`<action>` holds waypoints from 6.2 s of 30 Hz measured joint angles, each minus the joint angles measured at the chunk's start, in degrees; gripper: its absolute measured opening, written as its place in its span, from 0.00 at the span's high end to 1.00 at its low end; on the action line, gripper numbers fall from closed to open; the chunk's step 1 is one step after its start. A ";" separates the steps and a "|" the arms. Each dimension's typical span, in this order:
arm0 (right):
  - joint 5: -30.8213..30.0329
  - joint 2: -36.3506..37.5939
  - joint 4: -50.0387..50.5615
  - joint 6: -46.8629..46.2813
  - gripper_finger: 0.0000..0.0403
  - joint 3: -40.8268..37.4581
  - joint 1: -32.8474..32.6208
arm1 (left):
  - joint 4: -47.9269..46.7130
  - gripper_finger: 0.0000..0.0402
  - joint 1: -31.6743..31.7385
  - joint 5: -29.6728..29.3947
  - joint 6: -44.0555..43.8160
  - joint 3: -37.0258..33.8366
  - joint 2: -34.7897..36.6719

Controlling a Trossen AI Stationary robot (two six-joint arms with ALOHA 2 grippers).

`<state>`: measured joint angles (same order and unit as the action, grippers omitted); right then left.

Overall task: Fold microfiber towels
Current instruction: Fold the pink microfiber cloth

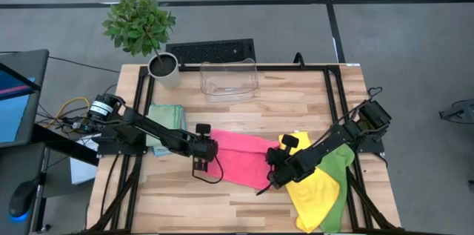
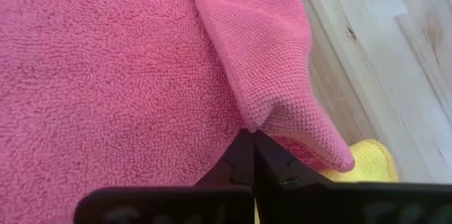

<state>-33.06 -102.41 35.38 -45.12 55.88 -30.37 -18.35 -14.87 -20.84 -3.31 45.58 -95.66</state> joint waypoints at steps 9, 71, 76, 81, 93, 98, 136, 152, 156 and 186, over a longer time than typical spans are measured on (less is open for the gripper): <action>0.15 0.00 0.10 -0.29 0.98 0.00 0.00 | -0.76 0.92 0.15 0.73 -0.82 0.04 -0.02; 1.27 0.02 16.12 -1.35 0.99 9.84 -4.59 | -16.46 1.00 1.68 -0.99 -5.57 9.23 0.04; 1.45 0.04 17.11 -1.38 0.99 13.04 -5.95 | -22.58 1.00 -0.87 -3.92 -8.11 12.94 0.07; 1.45 0.04 15.10 -1.41 0.95 13.54 -7.17 | -22.69 1.00 -2.47 -3.90 -8.81 13.51 0.05; 0.16 0.04 1.98 1.78 0.52 4.30 -7.59 | -22.24 1.00 -2.41 -5.40 -9.11 13.51 -0.09; 1.56 0.02 -2.79 3.40 0.52 1.47 -6.39 | -22.27 1.00 -2.39 -5.42 -9.01 13.51 -0.11; 2.95 0.00 -4.12 5.98 0.97 -2.16 -0.90 | -22.27 1.00 -2.41 -5.07 -9.56 13.49 -0.15; 3.20 0.52 7.59 4.23 0.99 12.28 -7.95 | -30.94 1.00 -6.73 -2.36 -14.68 19.26 -0.20; 3.33 0.54 7.40 0.85 0.99 14.20 -10.51 | -33.67 1.00 -9.90 -2.00 -18.52 19.31 -0.20; 7.85 -0.07 -9.61 -4.51 0.90 8.87 -13.49 | -32.80 1.00 -16.75 -3.50 -26.39 18.78 -6.15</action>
<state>-25.21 -102.48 25.76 -49.63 64.75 -43.86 -51.15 -31.62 -24.34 -29.69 64.36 -101.81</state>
